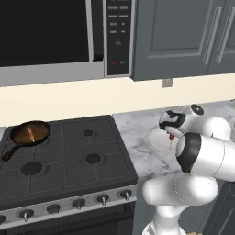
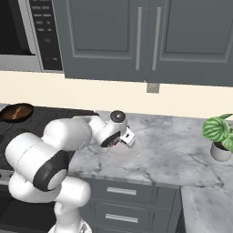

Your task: Place the cold items (cucumber and broccoli) from the fridge in one tupperware on the dining counter. Place the warm items (kebab skewer and hot dog) in the stove area in another tupperware.

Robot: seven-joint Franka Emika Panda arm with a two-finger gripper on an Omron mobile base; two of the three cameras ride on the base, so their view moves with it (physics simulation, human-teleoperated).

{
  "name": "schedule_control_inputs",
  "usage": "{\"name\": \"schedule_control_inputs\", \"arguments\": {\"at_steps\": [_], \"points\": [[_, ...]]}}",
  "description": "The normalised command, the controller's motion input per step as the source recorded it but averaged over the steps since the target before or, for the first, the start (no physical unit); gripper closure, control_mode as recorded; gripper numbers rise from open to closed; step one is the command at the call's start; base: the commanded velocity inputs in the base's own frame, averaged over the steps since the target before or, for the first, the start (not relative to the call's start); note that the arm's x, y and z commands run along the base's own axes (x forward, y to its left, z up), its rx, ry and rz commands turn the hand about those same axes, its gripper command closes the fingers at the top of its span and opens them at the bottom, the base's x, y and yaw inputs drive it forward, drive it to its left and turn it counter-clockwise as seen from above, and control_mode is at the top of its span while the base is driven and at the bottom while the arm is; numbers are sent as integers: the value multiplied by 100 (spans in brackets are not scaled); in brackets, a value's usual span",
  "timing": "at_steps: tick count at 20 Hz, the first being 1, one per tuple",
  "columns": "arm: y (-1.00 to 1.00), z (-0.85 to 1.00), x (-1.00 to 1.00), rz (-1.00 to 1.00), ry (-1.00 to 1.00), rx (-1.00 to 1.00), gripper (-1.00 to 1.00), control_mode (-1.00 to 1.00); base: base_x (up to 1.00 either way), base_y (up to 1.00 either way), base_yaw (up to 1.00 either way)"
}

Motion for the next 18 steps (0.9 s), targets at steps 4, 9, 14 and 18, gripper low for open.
{"name": "schedule_control_inputs", "arguments": {"at_steps": [4,9,14,18], "points": [[-8,95,-22,-4,0,26,100,-100,0,0,0],[-6,80,-51,-18,0,24,100,-100,0,0,0],[-1,66,-81,-22,0,32,100,-100,0,0,0],[0,57,-91,-22,0,28,100,-100,0,0,0]]}}
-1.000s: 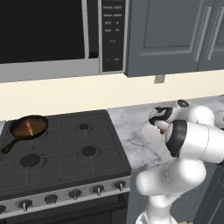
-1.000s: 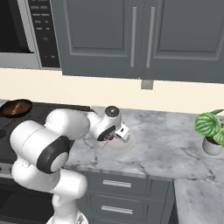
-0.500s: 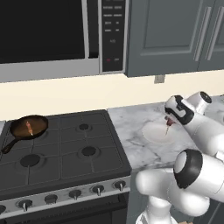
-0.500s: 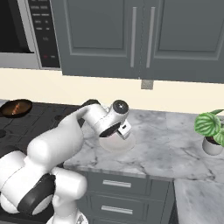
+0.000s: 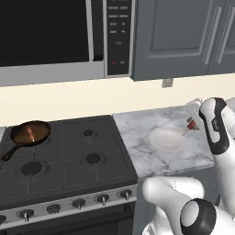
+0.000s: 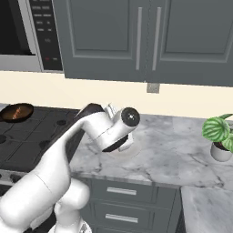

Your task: Place the cold items (cucumber and broccoli) from the fridge in one tupperware on the dining counter. Place the warm items (kebab skewer and hot dog) in the stove area in another tupperware.

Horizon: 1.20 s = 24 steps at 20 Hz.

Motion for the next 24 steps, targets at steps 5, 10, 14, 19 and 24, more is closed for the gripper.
{"name": "schedule_control_inputs", "arguments": {"at_steps": [5,10,14,19,24], "points": [[1,68,-77,-19,0,12,100,-100,0,0,0],[4,69,-63,-10,1,0,100,-100,0,0,0],[4,50,-60,-7,6,0,100,-100,0,0,0],[9,49,-50,-1,9,0,100,-100,0,0,0],[33,31,-23,0,2,-17,100,-100,0,0,0]]}}
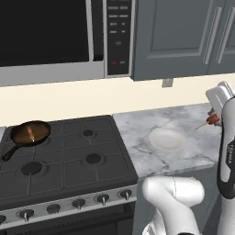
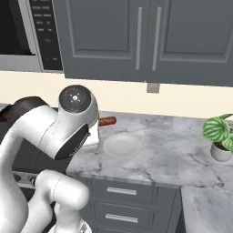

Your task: Place the cold items (cucumber and broccoli) from the fridge in one tupperware on the dining counter. Place the warm items (kebab skewer and hot dog) in the stove area in another tupperware.

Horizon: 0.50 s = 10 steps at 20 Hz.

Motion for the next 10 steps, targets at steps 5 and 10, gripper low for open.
{"name": "schedule_control_inputs", "arguments": {"at_steps": [5,10], "points": [[35,0,-24,11,0,-21,100,-100,0,0,0],[0,0,0,0,0,0,100,100,-20,57,27]]}}
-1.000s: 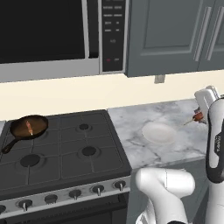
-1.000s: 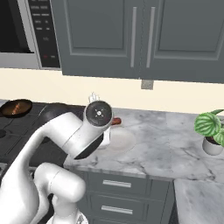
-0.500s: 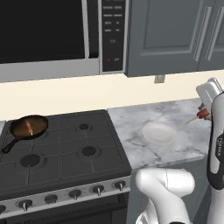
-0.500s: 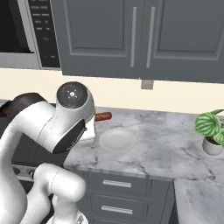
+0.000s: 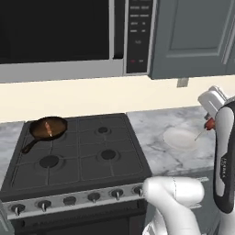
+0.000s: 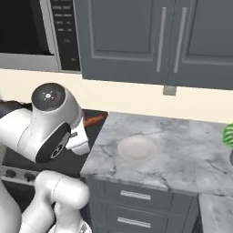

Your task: Place the cold items (cucumber and broccoli) from the fridge in one tupperware on the dining counter. Place the warm items (kebab skewer and hot dog) in the stove area in another tupperware.

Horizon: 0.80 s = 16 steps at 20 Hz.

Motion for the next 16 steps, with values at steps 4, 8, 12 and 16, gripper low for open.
{"name": "schedule_control_inputs", "arguments": {"at_steps": [4,8,12,16], "points": [[0,0,0,0,0,0,100,100,-31,82,71],[0,0,0,0,0,0,100,100,-48,78,100],[0,0,0,0,0,0,100,100,-56,73,100],[0,0,0,0,0,0,100,100,-66,78,100]]}}
